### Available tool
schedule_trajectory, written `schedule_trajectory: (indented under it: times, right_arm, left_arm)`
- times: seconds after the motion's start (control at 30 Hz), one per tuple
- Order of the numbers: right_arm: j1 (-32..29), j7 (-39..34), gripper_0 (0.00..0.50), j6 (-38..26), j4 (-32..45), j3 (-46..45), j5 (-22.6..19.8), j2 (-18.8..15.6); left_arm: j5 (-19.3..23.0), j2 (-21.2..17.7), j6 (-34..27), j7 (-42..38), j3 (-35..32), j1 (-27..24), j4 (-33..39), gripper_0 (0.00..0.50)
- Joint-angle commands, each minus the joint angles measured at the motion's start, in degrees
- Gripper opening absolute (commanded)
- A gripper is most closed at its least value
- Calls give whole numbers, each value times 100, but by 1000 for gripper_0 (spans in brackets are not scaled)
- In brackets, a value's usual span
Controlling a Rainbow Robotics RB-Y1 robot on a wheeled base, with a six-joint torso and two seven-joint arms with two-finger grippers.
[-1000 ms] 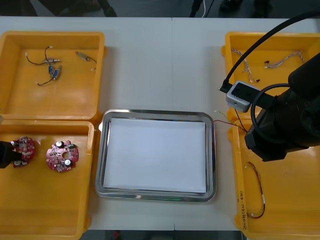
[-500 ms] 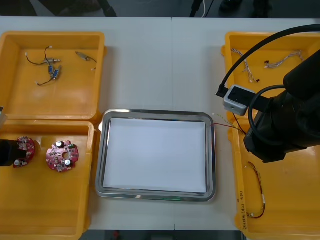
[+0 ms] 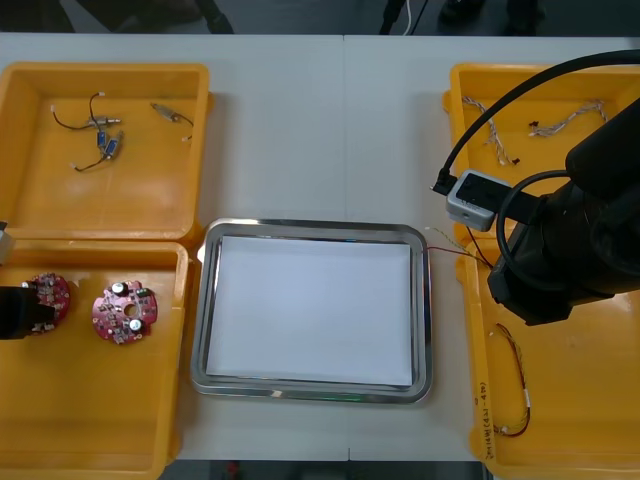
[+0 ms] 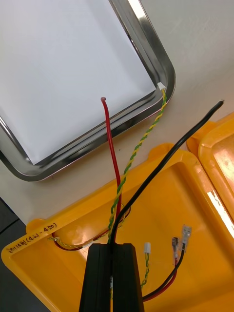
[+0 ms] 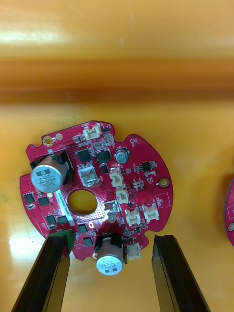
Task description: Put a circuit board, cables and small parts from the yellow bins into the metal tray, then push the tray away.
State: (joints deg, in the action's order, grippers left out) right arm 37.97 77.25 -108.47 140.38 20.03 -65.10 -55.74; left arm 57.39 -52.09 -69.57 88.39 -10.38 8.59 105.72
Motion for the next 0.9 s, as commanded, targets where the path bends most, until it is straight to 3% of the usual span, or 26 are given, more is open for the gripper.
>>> schedule_trajectory:
  times: [0.03, 0.67, 0.9]
  right_arm:
    - [193, 123, 0, -60, 7, 63, 68, 54]
    - [193, 123, 0, -153, 7, 71, 130, 54]
    - [193, 123, 0, -153, 7, 71, 156, 54]
  left_arm:
    - [-61, -73, 137, -401, 133, 213, 36, 500]
    - [0, -56, 243, -331, 168, 248, 45, 500]
    - [79, -56, -250, -357, -104, 239, 274, 500]
